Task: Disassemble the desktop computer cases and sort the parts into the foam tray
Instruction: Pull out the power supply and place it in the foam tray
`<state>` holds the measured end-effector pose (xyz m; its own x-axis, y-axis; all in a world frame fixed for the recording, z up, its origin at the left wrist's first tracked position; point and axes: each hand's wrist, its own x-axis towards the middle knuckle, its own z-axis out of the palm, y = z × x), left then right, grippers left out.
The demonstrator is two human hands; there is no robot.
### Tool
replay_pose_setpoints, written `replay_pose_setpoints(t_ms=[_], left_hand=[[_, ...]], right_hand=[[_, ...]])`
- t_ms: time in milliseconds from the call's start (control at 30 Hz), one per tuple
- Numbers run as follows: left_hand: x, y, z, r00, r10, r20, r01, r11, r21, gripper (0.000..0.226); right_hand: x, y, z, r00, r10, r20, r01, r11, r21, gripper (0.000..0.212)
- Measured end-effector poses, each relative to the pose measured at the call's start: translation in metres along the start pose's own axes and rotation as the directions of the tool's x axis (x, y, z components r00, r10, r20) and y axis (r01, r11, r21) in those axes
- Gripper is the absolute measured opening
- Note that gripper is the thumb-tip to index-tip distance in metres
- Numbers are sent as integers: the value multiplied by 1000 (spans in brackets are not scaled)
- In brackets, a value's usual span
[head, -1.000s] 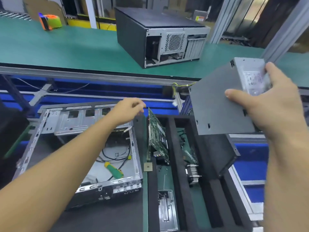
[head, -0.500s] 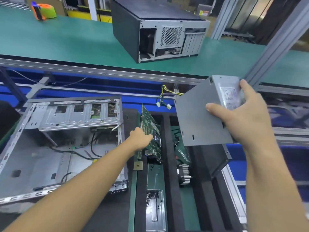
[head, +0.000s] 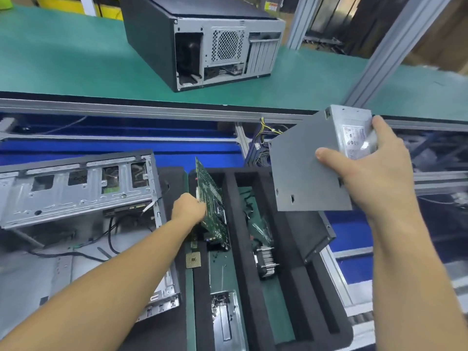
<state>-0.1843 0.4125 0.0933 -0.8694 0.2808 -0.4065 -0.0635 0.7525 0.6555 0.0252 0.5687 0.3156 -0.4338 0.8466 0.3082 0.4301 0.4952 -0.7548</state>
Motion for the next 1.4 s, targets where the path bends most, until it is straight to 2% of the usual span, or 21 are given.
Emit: replay_pose_setpoints(t_ms=[233,367,533,633,700,800,833,900,967,1033,1100,1200,1400], left_hand=[[-15,43,28,963,216,161,-205,975,-81,19],[-19,58,46,946,262,189,-244,963,-115,12],[-16,45,52,972,201,118,-180,970,-166,23],[-16,34,55,980,174,97,-149,962,-229,17],[-14,28,53,985,163,62,-142,957,-255,26],[-4,17,47,997,62,47,-39,917,-396,45],[-1,14,45,997,41,65,-10,910,-415,43],[2,9,42,996,25,90,14,912,-409,21],[6,4,38,995,4,95,31,930,-367,34],[11,-3,34,997,-25,74,47,946,-320,39],[17,-8,32,996,-48,79,71,946,-315,30],[21,-8,31,993,-44,106,76,944,-320,22],[23,0,34,987,-55,150,110,915,-388,20]], right_hand=[[-8,4,4,999,31,30,-31,999,-11,115],[-12,8,2,998,48,31,-46,998,-51,113],[-15,17,0,998,62,33,-57,990,-132,109],[-18,20,-1,994,78,74,-63,982,-178,122],[-19,20,-3,992,82,97,-63,980,-187,123],[-21,19,-3,987,102,124,-80,982,-172,116],[-22,18,-3,984,117,133,-95,983,-158,113],[-25,18,-2,980,136,142,-120,986,-117,103],[-29,19,-1,985,126,116,-114,988,-107,89],[-32,19,-3,986,132,103,-118,984,-134,94],[-34,20,-5,985,140,100,-122,979,-161,105],[-36,19,-6,982,152,111,-134,978,-158,112],[-38,17,-7,980,170,107,-158,981,-115,99]])
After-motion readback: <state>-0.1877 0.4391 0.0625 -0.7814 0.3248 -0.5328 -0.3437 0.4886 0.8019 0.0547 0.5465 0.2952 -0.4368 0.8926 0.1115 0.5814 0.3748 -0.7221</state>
